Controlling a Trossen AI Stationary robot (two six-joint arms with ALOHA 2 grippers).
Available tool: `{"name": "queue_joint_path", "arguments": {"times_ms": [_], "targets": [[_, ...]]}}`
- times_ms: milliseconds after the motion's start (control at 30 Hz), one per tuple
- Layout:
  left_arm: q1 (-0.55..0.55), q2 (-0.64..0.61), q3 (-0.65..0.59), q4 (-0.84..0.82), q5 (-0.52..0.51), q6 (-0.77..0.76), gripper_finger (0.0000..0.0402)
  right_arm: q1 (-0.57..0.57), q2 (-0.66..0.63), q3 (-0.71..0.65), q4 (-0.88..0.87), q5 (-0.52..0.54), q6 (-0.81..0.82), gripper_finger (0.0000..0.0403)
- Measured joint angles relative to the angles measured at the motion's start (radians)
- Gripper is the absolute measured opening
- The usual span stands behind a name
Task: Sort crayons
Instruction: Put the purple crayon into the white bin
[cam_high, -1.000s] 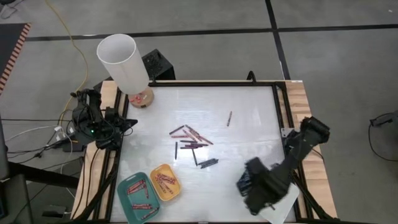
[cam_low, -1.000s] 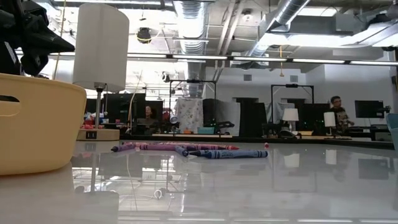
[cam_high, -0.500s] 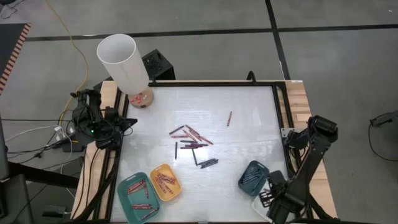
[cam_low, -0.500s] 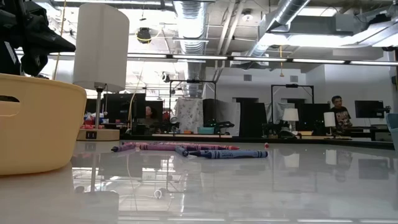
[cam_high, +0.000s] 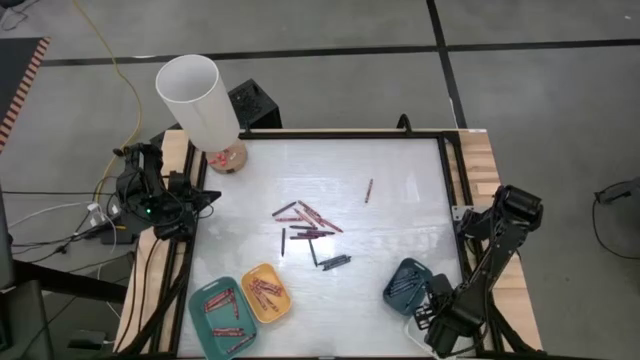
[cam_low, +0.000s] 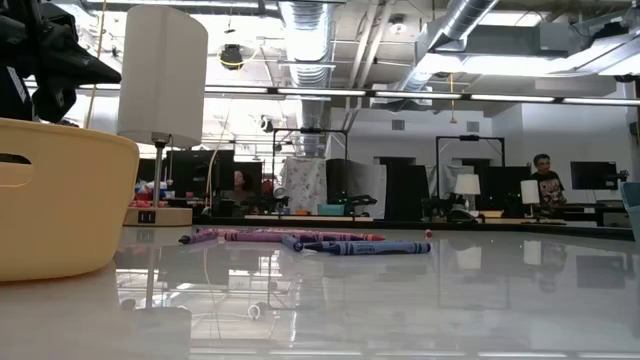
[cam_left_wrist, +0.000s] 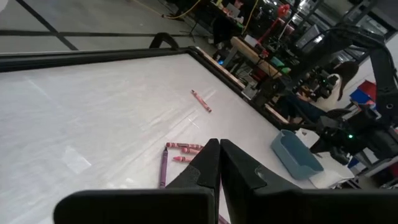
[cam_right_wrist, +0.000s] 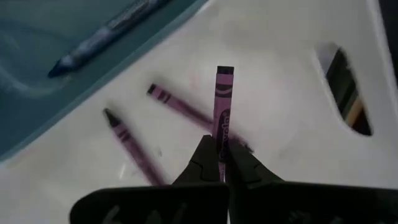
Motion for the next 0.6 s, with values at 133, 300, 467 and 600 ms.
{"name": "queue_joint_path", "arguments": {"times_ms": [133,300,467,600], "targets": [[0.000,0.000,0.000,0.000,0.000,-0.007,0.0000,-0.003,0.000,-0.017,0.007,0.000,0.000,0.0002],[0.000,0.000,0.000,0.000,0.000,-0.007,0.0000,-0.002,0.005,-0.019,0.010,0.010,-0.006,0.0007],[0.000,0.000,0.000,0.000,0.000,-0.007,0.0000,-0.005,0.007,-0.019,0.014,0.015,-0.028,0.0021],[0.000,0.000,0.000,0.000,0.000,-0.007,0.0000,-0.011,0.007,-0.019,0.015,0.016,-0.031,0.0047]]}}
